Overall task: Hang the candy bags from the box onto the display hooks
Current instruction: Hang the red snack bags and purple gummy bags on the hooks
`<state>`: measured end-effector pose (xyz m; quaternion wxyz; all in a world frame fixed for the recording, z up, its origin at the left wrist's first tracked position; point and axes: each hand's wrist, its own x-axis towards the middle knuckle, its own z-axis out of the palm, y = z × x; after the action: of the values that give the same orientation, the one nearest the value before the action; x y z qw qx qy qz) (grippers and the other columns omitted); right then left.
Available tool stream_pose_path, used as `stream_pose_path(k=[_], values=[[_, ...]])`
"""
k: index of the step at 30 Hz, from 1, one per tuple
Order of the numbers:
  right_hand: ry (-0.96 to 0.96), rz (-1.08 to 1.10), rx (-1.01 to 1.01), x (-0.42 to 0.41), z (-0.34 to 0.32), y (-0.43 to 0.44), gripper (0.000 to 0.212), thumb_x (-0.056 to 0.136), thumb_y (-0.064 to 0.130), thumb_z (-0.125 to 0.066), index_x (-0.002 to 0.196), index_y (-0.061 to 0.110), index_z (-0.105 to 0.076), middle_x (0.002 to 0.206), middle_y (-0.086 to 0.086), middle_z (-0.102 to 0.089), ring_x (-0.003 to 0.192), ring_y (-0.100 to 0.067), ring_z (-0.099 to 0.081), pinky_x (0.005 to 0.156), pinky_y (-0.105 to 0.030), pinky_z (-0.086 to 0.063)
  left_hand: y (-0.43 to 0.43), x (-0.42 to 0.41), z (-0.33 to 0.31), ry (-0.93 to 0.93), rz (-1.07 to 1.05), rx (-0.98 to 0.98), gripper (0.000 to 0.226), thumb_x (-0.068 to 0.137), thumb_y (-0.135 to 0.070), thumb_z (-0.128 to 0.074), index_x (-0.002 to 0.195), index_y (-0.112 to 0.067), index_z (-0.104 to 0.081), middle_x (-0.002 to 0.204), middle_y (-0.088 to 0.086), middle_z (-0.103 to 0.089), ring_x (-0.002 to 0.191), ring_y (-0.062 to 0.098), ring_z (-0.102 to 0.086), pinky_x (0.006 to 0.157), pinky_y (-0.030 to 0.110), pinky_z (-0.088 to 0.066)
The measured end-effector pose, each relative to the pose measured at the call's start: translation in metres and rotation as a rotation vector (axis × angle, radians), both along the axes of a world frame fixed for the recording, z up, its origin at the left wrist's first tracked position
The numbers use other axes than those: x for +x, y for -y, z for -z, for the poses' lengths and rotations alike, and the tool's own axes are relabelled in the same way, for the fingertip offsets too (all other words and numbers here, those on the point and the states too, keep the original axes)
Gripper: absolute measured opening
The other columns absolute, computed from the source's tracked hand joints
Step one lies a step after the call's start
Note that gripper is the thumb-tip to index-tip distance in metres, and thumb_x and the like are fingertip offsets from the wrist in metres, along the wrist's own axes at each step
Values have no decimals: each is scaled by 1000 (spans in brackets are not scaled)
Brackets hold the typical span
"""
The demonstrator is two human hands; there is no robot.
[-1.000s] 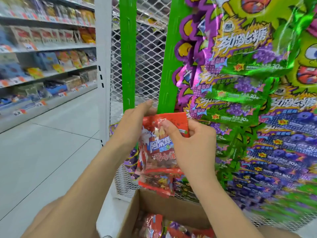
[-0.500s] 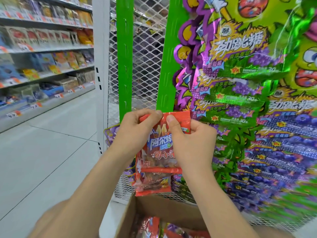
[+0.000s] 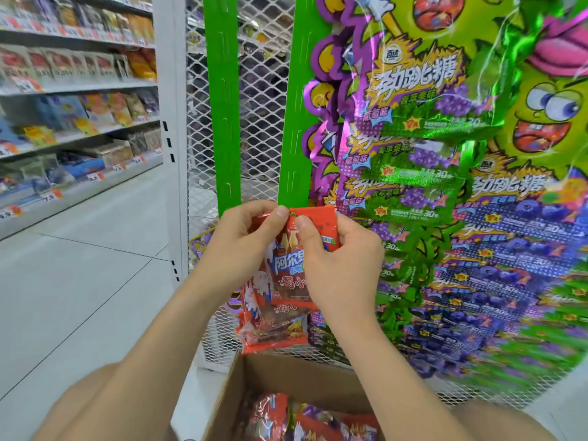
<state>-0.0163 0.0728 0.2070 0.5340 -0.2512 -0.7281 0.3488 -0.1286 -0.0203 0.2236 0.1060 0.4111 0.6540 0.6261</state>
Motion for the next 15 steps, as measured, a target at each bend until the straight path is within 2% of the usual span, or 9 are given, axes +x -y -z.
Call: stream_pose_path(k=[5, 7, 9, 12, 13, 14, 15], values=[[9, 41, 2, -4, 4, -1, 37, 94, 46, -74, 74, 16, -72, 54, 6, -62, 46, -15, -47, 53, -37, -44, 2, -1, -1, 5, 14, -14, 26, 108, -29, -59, 100, -11, -76, 98, 21, -76, 98, 41, -74, 91, 63, -56], [16, 51, 23, -2, 6, 0, 36, 94, 45, -75, 72, 16, -73, 50, 8, -60, 44, -13, -42, 51, -33, -36, 2, -3, -1, 27, 19, -4, 26, 108, -28, -60, 99, -10, -76, 98, 23, -76, 95, 37, -75, 92, 63, -56], [72, 62, 53, 0, 9, 2, 40, 94, 49, -73, 70, 16, -71, 48, 7, -56, 43, -14, -40, 51, -34, -35, 2, -7, 2, 14, 30, 7, 26, 107, -31, -60, 97, -11, -75, 94, 22, -74, 88, 30, -71, 90, 59, -56], [245, 56, 85, 9, 18, 0, 55, 93, 56, -71, 53, 22, -54, 42, 8, -47, 43, -16, -41, 53, -33, -42, -2, -9, 10, -158, -7, 18, 21, 107, -31, -55, 100, -18, -69, 86, 4, -69, 81, 15, -61, 80, 45, -51], [314, 47, 86, 14, 23, -3, 61, 93, 58, -70, 50, 21, -46, 41, 5, -47, 42, -15, -43, 54, -33, -46, -2, -8, 15, -263, -52, 13, 15, 108, -26, -54, 109, -19, -67, 93, -3, -70, 85, 12, -63, 82, 42, -51], [402, 44, 93, 21, 28, -7, 65, 92, 60, -68, 49, 19, -44, 41, 3, -49, 43, -15, -47, 55, -35, -51, -2, -7, 21, -393, -132, -6, 17, 108, -21, -55, 122, -19, -64, 107, -5, -70, 97, 10, -64, 89, 37, -51], [506, 46, 113, 29, 32, -11, 64, 91, 62, -66, 50, 17, -50, 43, 1, -54, 46, -17, -53, 57, -37, -55, -1, -4, 28, -538, -240, -43, 30, 106, -18, -57, 137, -18, -57, 125, -3, -66, 115, 13, -61, 100, 36, -48]])
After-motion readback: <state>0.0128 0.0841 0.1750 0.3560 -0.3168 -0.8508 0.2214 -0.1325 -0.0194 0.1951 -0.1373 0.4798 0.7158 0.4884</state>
